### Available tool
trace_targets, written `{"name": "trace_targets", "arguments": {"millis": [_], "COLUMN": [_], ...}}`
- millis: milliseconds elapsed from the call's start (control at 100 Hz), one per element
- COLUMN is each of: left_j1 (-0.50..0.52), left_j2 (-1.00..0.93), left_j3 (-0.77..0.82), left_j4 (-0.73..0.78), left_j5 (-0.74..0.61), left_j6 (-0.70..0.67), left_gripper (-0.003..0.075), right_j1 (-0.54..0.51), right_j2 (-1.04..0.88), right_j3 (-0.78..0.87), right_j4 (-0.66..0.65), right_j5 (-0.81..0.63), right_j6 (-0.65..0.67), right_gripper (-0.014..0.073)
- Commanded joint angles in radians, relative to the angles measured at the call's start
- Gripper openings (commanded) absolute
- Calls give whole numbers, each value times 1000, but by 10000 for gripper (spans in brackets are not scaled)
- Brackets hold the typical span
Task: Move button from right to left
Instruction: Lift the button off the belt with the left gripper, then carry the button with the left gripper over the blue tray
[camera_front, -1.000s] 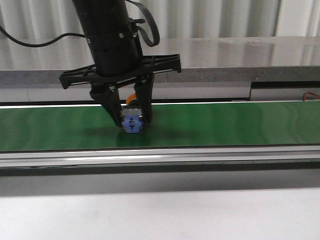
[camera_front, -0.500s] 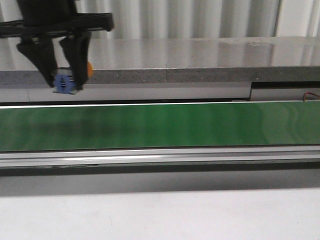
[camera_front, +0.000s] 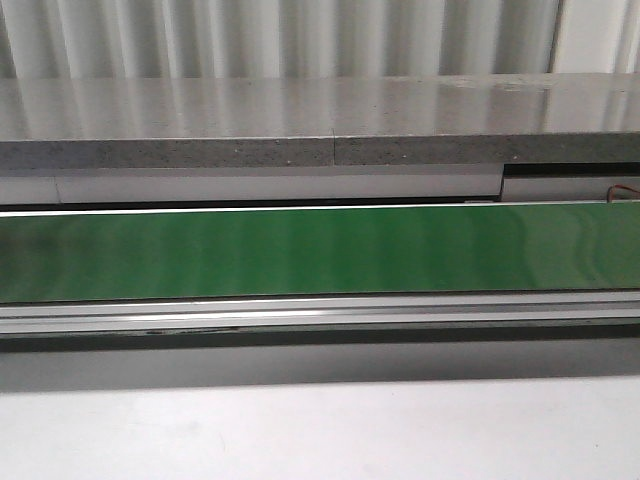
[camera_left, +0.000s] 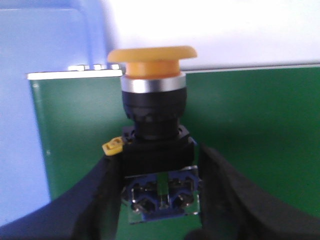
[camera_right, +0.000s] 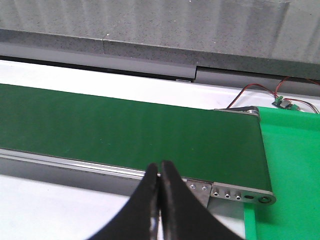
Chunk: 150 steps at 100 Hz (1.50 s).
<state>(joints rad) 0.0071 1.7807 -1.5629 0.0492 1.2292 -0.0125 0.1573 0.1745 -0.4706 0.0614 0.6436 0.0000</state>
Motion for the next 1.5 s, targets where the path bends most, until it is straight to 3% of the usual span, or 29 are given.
{"name": "trace_targets", "arguments": {"millis": [0, 280, 480, 1130, 1240, 1390, 1490], "left_j1": [64, 249, 325, 356, 356, 356, 356], "left_j2": [-56, -38, 37, 260, 272, 272, 270], "left_j3": [-32, -27, -16, -12, -12, -12, -12], "left_j4": [14, 32, 106, 133, 128, 141, 150], "left_j5": [35, 35, 35, -2, 1, -6, -8], "left_j6": [22, 98, 130, 186, 201, 202, 202], "left_gripper": [59, 59, 59, 72, 144, 394, 478], "right_j1": [2, 2, 2, 2, 2, 2, 2], "right_j2": [14, 14, 14, 14, 14, 14, 14], "right_j3": [-21, -21, -21, -21, -21, -21, -21], "right_j4": [-2, -2, -2, -2, -2, -2, -2], "right_j5": [-84, -84, -84, -84, -84, -84, -84], "right_j6": [-9, -9, -9, -9, -9, -9, -9], "right_gripper": [-66, -66, -66, -66, -66, -66, -66]}}
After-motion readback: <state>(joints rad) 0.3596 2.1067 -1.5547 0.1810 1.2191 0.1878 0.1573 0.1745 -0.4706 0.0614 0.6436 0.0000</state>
